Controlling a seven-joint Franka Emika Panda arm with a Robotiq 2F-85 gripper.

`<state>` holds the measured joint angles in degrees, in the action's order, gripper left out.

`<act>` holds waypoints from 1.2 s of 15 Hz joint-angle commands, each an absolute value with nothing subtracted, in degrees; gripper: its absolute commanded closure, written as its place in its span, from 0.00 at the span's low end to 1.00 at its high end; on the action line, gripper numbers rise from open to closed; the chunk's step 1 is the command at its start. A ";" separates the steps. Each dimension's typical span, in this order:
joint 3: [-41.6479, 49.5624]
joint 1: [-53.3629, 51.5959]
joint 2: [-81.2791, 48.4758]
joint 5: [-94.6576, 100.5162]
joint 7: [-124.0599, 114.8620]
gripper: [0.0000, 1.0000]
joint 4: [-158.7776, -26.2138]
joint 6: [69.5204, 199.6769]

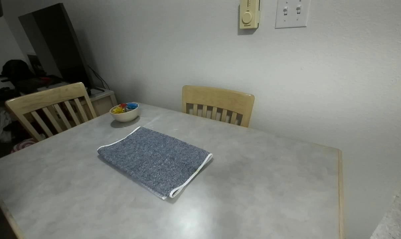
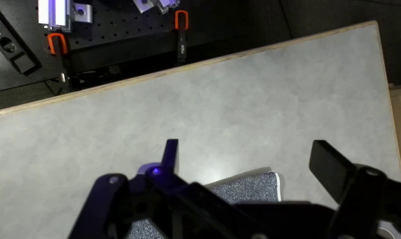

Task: Fold the towel

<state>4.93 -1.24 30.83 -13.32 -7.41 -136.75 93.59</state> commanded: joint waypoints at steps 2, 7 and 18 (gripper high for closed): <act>3.52 0.49 30.72 -13.90 -6.74 0.00 -136.62 93.30; 3.52 0.49 30.72 -13.90 -6.74 0.00 -136.62 93.30; -0.23 -0.97 27.83 -17.42 -9.26 0.00 -139.16 109.36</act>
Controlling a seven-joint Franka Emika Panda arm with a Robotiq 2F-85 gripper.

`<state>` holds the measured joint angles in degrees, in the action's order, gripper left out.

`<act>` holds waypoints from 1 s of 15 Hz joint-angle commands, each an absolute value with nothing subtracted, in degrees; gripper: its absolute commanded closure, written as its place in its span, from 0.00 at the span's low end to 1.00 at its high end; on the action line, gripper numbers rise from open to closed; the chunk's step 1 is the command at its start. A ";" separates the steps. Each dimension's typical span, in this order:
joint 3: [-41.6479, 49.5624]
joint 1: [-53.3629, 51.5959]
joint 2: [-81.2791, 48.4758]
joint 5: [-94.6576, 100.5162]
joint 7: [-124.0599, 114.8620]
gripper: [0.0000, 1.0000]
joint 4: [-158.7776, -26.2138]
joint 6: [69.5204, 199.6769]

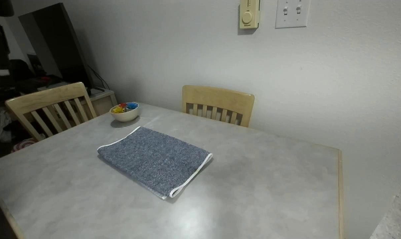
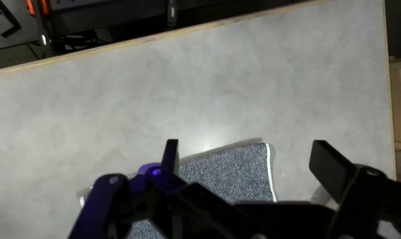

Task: Fold the towel

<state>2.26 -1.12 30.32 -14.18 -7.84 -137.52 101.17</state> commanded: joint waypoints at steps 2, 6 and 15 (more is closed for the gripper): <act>-2.23 -1.77 25.59 -19.42 -10.66 0.00 -140.64 117.95; -3.34 -2.53 24.25 -18.28 -11.47 0.00 -141.07 122.19; -7.38 -1.65 21.78 -6.88 -15.29 0.00 -135.91 116.07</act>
